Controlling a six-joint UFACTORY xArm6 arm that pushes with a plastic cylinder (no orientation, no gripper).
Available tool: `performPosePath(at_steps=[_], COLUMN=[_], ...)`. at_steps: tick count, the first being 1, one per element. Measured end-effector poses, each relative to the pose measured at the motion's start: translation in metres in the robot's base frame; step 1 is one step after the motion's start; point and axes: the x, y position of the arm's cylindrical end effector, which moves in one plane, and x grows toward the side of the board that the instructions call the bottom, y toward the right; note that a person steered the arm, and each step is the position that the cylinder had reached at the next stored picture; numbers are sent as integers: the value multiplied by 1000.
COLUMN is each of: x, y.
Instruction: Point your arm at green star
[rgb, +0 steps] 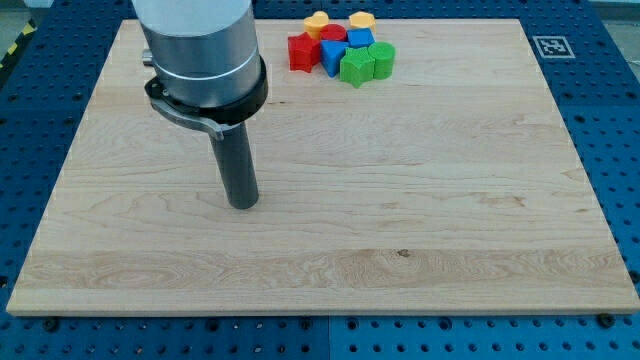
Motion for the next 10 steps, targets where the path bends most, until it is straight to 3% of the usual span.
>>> performPosePath(at_steps=[5,7,8,10], x=[-2,-121,-148,-154], y=[2,96,115,101])
